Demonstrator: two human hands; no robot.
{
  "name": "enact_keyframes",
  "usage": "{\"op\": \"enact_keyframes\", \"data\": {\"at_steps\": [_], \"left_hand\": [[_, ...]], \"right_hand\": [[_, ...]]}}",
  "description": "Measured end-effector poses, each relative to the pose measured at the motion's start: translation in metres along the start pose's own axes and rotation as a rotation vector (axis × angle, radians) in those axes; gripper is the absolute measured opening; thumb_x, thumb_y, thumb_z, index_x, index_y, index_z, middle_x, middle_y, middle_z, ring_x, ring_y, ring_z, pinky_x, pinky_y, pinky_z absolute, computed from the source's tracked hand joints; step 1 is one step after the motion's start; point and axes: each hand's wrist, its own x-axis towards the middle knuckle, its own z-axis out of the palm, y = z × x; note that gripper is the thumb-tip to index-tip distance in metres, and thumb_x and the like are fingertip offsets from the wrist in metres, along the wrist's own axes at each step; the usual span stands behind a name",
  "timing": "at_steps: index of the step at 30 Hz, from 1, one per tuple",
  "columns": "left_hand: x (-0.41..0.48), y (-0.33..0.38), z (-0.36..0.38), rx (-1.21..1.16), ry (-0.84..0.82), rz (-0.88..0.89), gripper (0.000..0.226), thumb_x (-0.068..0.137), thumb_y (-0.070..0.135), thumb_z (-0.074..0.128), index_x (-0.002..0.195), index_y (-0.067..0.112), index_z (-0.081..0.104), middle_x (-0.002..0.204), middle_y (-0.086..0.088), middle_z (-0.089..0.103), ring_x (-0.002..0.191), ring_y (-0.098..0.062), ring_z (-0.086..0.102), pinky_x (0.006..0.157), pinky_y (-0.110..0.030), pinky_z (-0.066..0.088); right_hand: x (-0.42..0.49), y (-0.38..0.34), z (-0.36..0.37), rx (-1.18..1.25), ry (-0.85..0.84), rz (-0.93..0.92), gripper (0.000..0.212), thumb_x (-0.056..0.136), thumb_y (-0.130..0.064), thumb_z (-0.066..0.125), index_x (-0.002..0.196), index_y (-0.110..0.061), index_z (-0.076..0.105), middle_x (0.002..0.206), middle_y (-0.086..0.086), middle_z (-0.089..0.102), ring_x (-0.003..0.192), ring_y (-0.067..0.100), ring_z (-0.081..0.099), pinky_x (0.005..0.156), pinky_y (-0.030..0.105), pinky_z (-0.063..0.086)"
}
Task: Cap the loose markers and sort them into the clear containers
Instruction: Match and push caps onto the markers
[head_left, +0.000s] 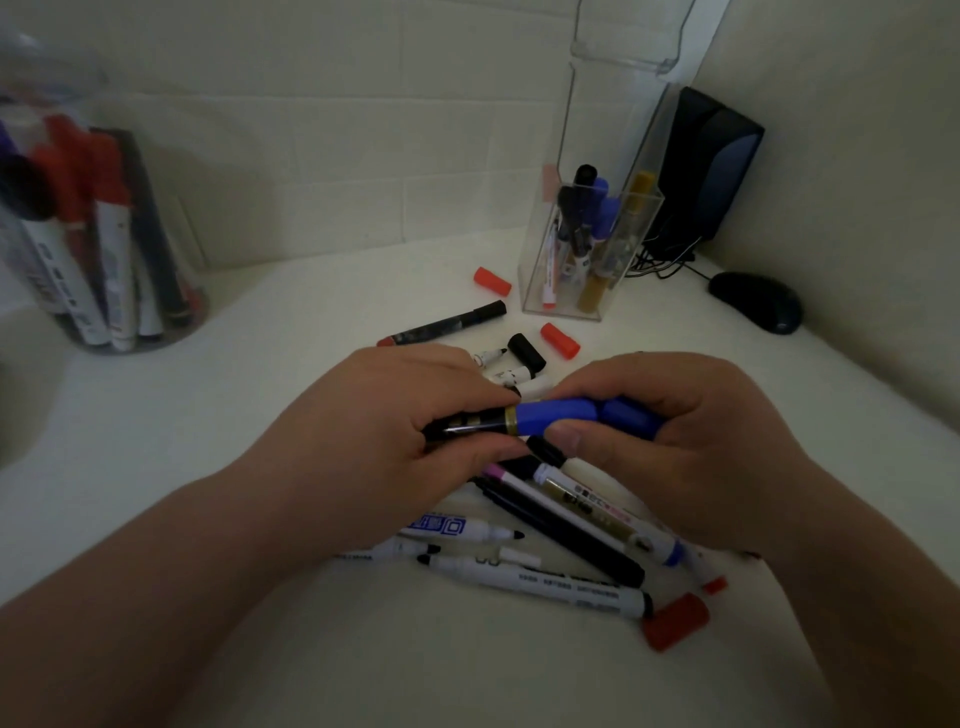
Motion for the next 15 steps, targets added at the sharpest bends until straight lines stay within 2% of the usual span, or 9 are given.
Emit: {"op": "enact_keyframes", "data": {"at_steps": [2, 5, 7, 9, 12, 14, 15], "left_hand": [[0.000, 0.001, -0.001, 0.025, 0.018, 0.011, 0.026, 0.091, 0.037, 0.068, 0.109, 0.020, 0.076, 0.081, 0.010, 0.066, 0.073, -0.004, 0.056, 0.068, -0.015, 0.044], [-0.002, 0.001, -0.001, 0.070, 0.003, 0.024, 0.025, 0.093, 0.037, 0.066, 0.109, 0.021, 0.075, 0.082, 0.009, 0.064, 0.073, -0.006, 0.056, 0.064, -0.026, 0.047], [-0.001, 0.002, -0.001, 0.057, -0.017, -0.014, 0.024, 0.094, 0.039, 0.063, 0.109, 0.025, 0.074, 0.082, 0.012, 0.062, 0.074, -0.005, 0.055, 0.063, -0.031, 0.048], [0.003, 0.004, -0.001, 0.041, -0.052, -0.075, 0.024, 0.096, 0.045, 0.057, 0.110, 0.032, 0.071, 0.082, 0.014, 0.060, 0.076, -0.006, 0.055, 0.064, -0.033, 0.048], [0.005, 0.006, 0.001, 0.069, -0.096, -0.165, 0.028, 0.100, 0.051, 0.044, 0.112, 0.038, 0.065, 0.084, 0.016, 0.061, 0.080, -0.005, 0.056, 0.067, -0.026, 0.049], [0.004, 0.009, 0.001, -0.093, -0.022, -0.337, 0.030, 0.100, 0.053, 0.043, 0.098, 0.034, 0.066, 0.076, 0.015, 0.062, 0.068, -0.003, 0.056, 0.059, -0.016, 0.045], [0.005, 0.011, 0.002, -0.245, 0.050, -0.448, 0.029, 0.097, 0.052, 0.048, 0.088, 0.031, 0.065, 0.068, 0.011, 0.060, 0.056, -0.005, 0.052, 0.052, -0.017, 0.042]], "right_hand": [[0.000, -0.004, 0.002, 0.008, 0.007, 0.003, 0.020, 0.085, -0.053, 0.062, 0.101, -0.043, 0.070, 0.090, -0.016, 0.067, 0.078, 0.008, 0.063, 0.072, 0.012, 0.049], [0.001, -0.012, 0.004, 0.065, -0.027, 0.115, 0.017, 0.077, -0.059, 0.054, 0.088, -0.051, 0.065, 0.084, -0.020, 0.067, 0.073, 0.005, 0.061, 0.065, 0.007, 0.046], [0.004, -0.013, 0.006, 0.176, -0.050, 0.232, 0.018, 0.075, -0.054, 0.057, 0.084, -0.044, 0.069, 0.067, -0.014, 0.065, 0.055, 0.005, 0.056, 0.052, 0.012, 0.044], [0.006, -0.011, 0.006, 0.276, -0.089, 0.328, 0.020, 0.078, -0.048, 0.060, 0.086, -0.034, 0.071, 0.055, -0.011, 0.059, 0.045, 0.004, 0.049, 0.047, 0.014, 0.040], [0.010, -0.005, -0.001, 0.428, -0.088, 0.465, 0.024, 0.081, -0.046, 0.059, 0.086, -0.025, 0.071, 0.056, -0.005, 0.055, 0.045, 0.008, 0.043, 0.044, 0.020, 0.037], [0.011, -0.001, -0.006, 0.693, 0.044, 0.622, 0.024, 0.088, -0.039, 0.058, 0.089, -0.018, 0.068, 0.064, 0.004, 0.054, 0.046, 0.013, 0.041, 0.039, 0.021, 0.035], [0.012, 0.001, -0.007, 0.868, 0.106, 0.680, 0.023, 0.093, -0.035, 0.056, 0.095, -0.013, 0.066, 0.068, 0.006, 0.053, 0.047, 0.013, 0.040, 0.038, 0.021, 0.033]]}}
